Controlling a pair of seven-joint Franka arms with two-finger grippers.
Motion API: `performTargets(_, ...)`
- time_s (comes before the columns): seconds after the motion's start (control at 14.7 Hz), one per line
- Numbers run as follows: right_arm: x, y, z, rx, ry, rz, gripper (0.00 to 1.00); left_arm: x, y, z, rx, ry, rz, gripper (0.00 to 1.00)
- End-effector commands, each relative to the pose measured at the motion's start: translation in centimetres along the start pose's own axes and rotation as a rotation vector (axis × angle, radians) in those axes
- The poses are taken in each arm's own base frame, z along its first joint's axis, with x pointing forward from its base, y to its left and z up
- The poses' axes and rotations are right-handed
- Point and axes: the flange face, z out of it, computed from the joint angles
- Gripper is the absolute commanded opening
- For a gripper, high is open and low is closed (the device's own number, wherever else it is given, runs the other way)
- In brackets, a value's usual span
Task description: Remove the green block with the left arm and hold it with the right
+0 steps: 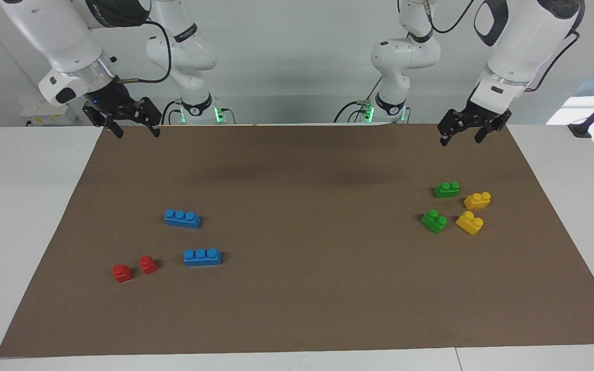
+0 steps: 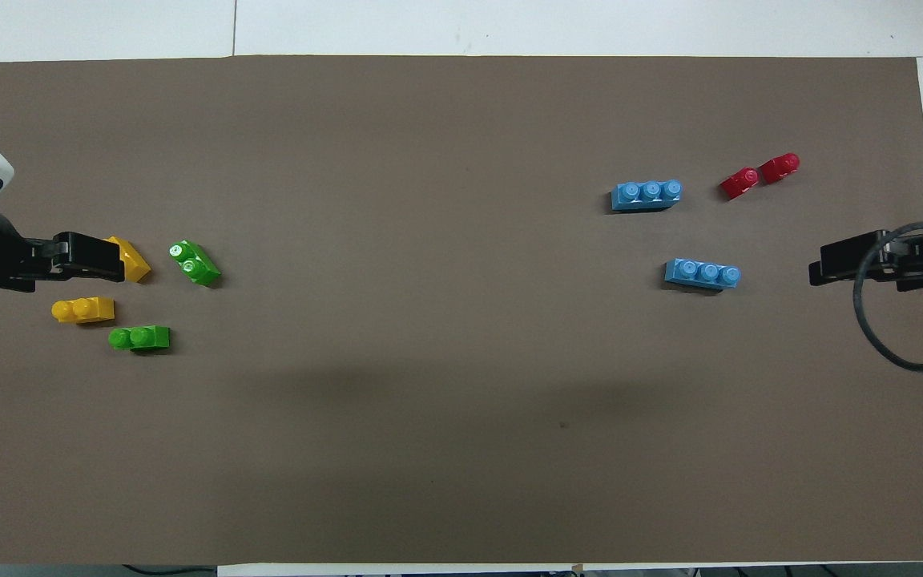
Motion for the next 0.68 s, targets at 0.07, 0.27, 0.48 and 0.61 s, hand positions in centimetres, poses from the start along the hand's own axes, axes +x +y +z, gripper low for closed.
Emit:
performTargets(0.07,-0.7,-2.8,-0.5,-0.101,0.014,-0.007,1.0,-0.5,-0.3,-0.7,-0.011,0.017,0.008,1.0)
performTargets(0.27,-1.2,-3.1,-0.9,-0.153,-0.01,-0.016,1.0,-0.5,-0.3,-0.7,-0.011,0.017,0.01,1.0)
performTargets(0.48,-1.3,-2.6,-1.3,-0.181,-0.009,-0.006,1.0,-0.5,-0.3,-0.8,-0.011,0.021,0.01,1.0)
performTargets(0.61,-1.1,-1.9,-1.5,-0.177,-0.004,0.028,1.0,-0.5,-0.4,-0.8,-0.011,0.02,0.008,1.0)
